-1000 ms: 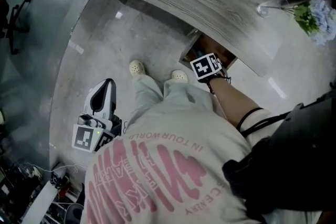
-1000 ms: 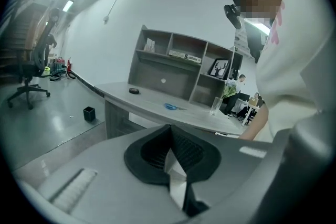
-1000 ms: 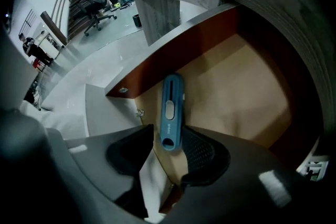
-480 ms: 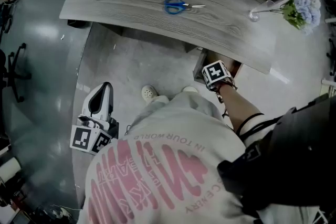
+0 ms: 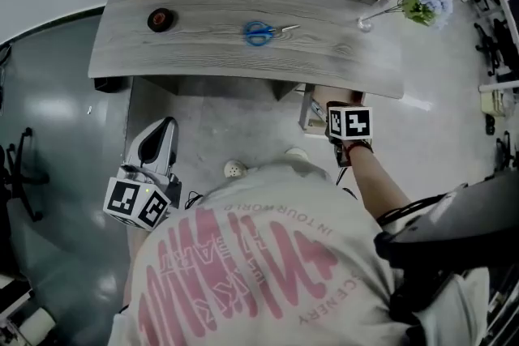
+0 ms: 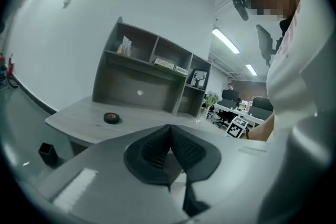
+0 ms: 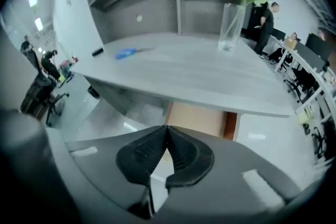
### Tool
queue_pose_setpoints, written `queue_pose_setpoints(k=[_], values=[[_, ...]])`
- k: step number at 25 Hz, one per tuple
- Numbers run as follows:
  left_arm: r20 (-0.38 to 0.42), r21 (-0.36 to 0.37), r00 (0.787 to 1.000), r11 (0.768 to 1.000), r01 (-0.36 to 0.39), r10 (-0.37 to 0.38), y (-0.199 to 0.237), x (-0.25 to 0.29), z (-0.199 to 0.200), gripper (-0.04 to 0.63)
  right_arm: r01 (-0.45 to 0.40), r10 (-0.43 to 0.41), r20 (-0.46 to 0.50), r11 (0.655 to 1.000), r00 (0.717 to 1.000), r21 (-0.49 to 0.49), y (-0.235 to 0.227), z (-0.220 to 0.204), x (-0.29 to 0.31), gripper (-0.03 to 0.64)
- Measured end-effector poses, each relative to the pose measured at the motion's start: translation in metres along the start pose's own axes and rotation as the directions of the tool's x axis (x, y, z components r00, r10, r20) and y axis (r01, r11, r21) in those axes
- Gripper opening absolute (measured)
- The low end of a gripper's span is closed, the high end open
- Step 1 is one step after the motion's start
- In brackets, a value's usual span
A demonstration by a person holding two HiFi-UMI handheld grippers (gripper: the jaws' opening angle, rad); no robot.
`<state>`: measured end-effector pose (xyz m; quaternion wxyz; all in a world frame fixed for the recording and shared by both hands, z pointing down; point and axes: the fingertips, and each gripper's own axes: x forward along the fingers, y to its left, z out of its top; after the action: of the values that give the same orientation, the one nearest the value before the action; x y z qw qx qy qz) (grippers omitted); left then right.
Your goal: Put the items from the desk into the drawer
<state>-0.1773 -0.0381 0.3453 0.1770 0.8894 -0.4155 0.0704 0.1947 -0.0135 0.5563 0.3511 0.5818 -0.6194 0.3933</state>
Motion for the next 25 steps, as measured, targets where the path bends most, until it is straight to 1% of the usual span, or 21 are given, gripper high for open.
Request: queue_pose_setpoints(k=[2,4,5,7,9,12,14,16,18,19,20,22,25], values=[[0.002,0.015,0.999,0.998,0.053,-0.053,0.003,0.009,0.008,0.02,-0.046,0.037,0.118,0.996,0.992,0.082,0.014,0.027,-0.027,0.006],[0.008,0.036,0.995,0.994,0.1,-0.1,0.006,0.019,0.015,0.02,-0.119,0.086,0.236,0.984,0.968,0.132,0.035,0.059,-0.053,0.006],[0.01,0.046,0.993,0.992,0.118,-0.119,0.007,0.024,0.02,0.02,-0.159,0.114,0.286,0.977,0.952,0.14,0.048,0.075,-0.064,0.006],[0.019,0.059,0.989,0.987,0.147,-0.148,0.009,0.033,0.031,0.02,-0.228,0.172,0.365,0.967,0.915,0.116,0.077,0.106,-0.085,0.006],[0.035,0.068,0.984,0.983,0.17,-0.172,0.01,0.039,0.043,0.02,-0.271,0.225,0.423,0.961,0.878,0.052,0.108,0.133,-0.102,0.006],[0.048,0.084,0.978,0.976,0.201,-0.205,0.007,0.043,0.055,0.02,-0.304,0.293,0.477,0.951,0.828,-0.056,0.151,0.162,-0.121,0.006],[0.058,0.087,0.973,0.972,0.218,-0.223,0.004,0.045,0.061,0.02,-0.341,0.346,0.507,0.934,0.789,-0.107,0.176,0.175,-0.133,0.006],[0.071,0.079,0.968,0.969,0.233,-0.239,-0.001,0.047,0.066,0.02,-0.406,0.419,0.534,0.902,0.735,-0.148,0.201,0.184,-0.148,0.006],[0.083,0.077,0.963,0.965,0.25,-0.256,-0.007,0.046,0.069,0.02,-0.477,0.496,0.552,0.858,0.67,-0.192,0.225,0.187,-0.165,0.006],[0.088,0.081,0.961,0.963,0.255,-0.262,-0.01,0.045,0.071,0.02,-0.5,0.528,0.557,0.838,0.641,-0.218,0.236,0.187,-0.172,0.006],[0.093,0.087,0.959,0.962,0.259,-0.267,-0.012,0.044,0.073,0.02,-0.512,0.554,0.557,0.822,0.618,-0.249,0.245,0.186,-0.179,0.006],[0.102,0.094,0.957,0.961,0.261,-0.271,-0.015,0.041,0.075,0.02,-0.516,0.594,0.548,0.798,0.589,-0.31,0.26,0.184,-0.188,0.006],[0.115,0.099,0.958,0.962,0.254,-0.264,-0.014,0.037,0.079,0.02,-0.516,0.627,0.538,0.776,0.564,-0.363,0.275,0.183,-0.196,0.006]])
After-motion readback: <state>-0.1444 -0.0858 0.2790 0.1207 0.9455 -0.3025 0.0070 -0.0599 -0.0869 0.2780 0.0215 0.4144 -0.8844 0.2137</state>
